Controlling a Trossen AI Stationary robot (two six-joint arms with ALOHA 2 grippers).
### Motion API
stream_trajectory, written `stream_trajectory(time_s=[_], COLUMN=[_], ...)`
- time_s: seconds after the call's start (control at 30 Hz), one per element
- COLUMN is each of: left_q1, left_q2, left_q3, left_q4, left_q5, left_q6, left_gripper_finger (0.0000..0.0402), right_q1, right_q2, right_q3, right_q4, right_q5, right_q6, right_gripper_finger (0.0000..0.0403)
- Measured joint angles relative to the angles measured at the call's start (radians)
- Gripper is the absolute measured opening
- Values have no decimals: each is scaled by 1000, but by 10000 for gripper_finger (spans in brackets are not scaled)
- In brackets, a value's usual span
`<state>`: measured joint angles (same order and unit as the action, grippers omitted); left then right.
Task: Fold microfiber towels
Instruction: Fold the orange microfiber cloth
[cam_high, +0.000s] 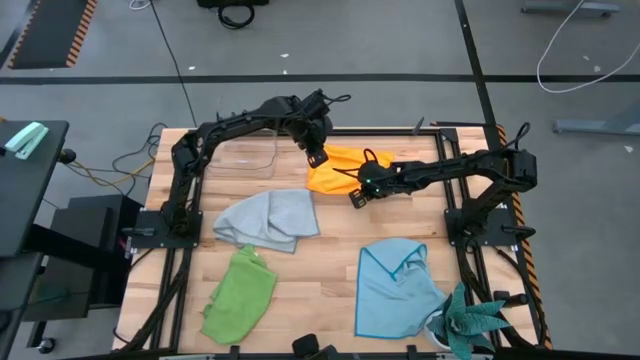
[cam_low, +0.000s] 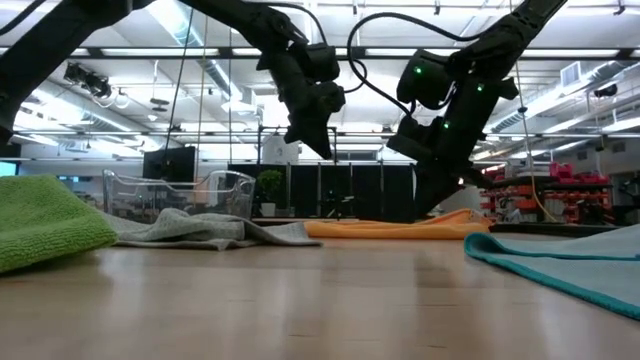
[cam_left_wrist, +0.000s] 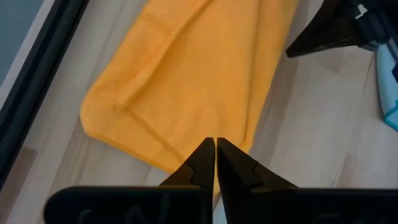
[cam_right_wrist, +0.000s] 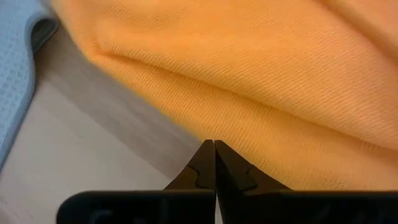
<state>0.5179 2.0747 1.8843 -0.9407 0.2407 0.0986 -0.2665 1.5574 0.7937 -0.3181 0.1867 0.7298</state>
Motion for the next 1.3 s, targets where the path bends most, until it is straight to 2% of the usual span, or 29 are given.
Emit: stream_trajectory(time_s=[0.1, 0.33, 0.63, 0.77, 1.03, 1.17, 1.3], left_q1=[0, 0, 0, 0, -11, -18, -17], left_q2=[0, 0, 0, 0, 0, 1, 2], left_q3=[0, 0, 0, 0, 0, 0, 0], left_q4=[0, 17, 16, 15, 16, 47, 99], left_q5=[0, 0, 0, -1, -1, -7, -65], left_q6=[0, 3, 2, -4, -8, 5, 21], left_gripper_finger=[34, 28, 11, 15, 36, 40, 37], right_q1=[-14, -72, -70, -17, 159, 202, 171], right_q2=[0, 0, 6, 6, 6, 5, 3], right_q3=[0, 0, 0, 0, 0, 0, 0], right_q4=[0, -32, -241, -296, -417, -387, -313], right_q5=[42, 36, 14, -30, -57, -20, 37], right_q6=[90, 233, 310, 354, 505, 542, 550], right_gripper_finger=[3, 2, 1, 1, 0, 1, 1])
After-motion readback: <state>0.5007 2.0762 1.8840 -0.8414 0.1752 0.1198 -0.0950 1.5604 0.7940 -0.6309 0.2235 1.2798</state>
